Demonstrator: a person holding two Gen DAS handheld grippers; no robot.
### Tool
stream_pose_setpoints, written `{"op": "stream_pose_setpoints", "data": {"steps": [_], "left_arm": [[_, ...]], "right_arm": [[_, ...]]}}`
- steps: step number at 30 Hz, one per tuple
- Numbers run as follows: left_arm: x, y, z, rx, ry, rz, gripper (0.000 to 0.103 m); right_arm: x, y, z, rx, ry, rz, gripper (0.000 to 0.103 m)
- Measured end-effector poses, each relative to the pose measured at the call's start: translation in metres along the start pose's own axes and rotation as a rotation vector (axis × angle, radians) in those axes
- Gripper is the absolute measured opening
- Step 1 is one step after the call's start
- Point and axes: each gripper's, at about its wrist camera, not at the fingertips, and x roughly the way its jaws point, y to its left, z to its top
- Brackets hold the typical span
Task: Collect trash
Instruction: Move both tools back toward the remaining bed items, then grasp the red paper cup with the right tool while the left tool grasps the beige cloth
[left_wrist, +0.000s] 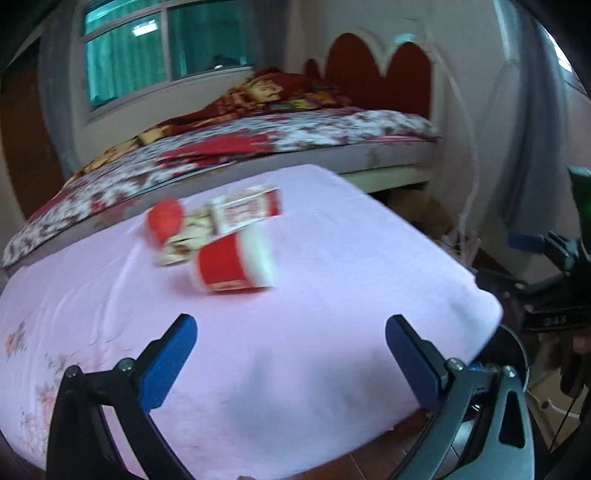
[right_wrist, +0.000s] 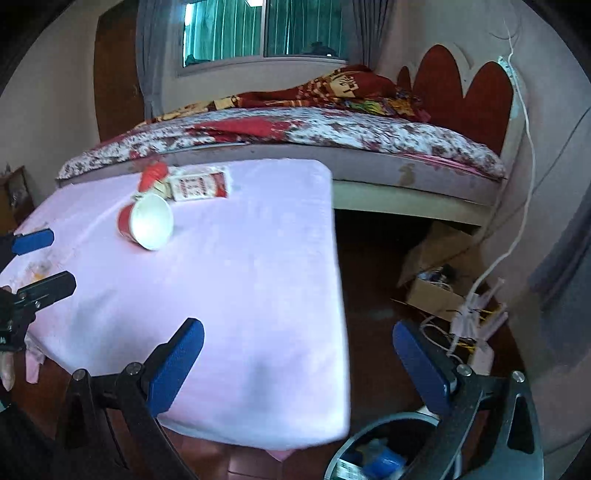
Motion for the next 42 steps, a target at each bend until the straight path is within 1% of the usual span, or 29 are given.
{"op": "stream_pose_setpoints", "data": {"steps": [3,6,9,12,14,16,21,25,28,32,35,38,42], "left_arm": [[0.001,0.032,-0.001,-0.057,0.008,0.037,0.102],[0.003,0.065,-0.004,-0.126,0.015,0.072,0.102],[0.008,0.099,-0.007,-0.196,0.023,0.125,0.102],[0.008,0.123,-0.014,-0.233,0.023,0.14,0.102],[0.008,0.136,-0.018,-0.244,0.023,0.164,0.102],[0.01,0.15,-0.022,-0.255,0.018,0.165,0.102],[0.025,0.177,-0.033,-0.307,0.063,0.163,0.101],[0.026,0.189,-0.031,-0.315,0.053,0.172,0.101],[0.028,0.198,-0.032,-0.343,0.055,0.152,0.101],[0.036,0.198,-0.031,-0.337,0.075,0.136,0.101],[0.04,0.197,-0.03,-0.342,0.082,0.125,0.101],[0.043,0.195,-0.029,-0.353,0.087,0.105,0.101],[0.049,0.182,-0.025,-0.332,0.094,0.087,0.101]], "right_arm": [[0.01,0.025,0.007,-0.016,0.019,0.03,0.103],[0.015,0.055,0.014,-0.05,0.028,0.021,0.103],[0.024,0.09,0.021,-0.082,0.022,0.059,0.103],[0.033,0.125,0.026,-0.128,0.009,0.075,0.103],[0.043,0.147,0.032,-0.14,0.013,0.09,0.103],[0.053,0.163,0.039,-0.129,0.01,0.096,0.103],[0.089,0.2,0.065,-0.103,0.014,0.074,0.103],[0.118,0.225,0.082,-0.066,0.037,0.051,0.103],[0.134,0.24,0.089,-0.041,0.042,0.025,0.103],[0.158,0.249,0.101,-0.035,0.073,-0.026,0.103],[0.174,0.245,0.107,-0.027,0.109,-0.035,0.103],[0.178,0.232,0.108,-0.04,0.117,-0.045,0.103],[0.165,0.201,0.098,-0.034,0.099,-0.028,0.102]]}}
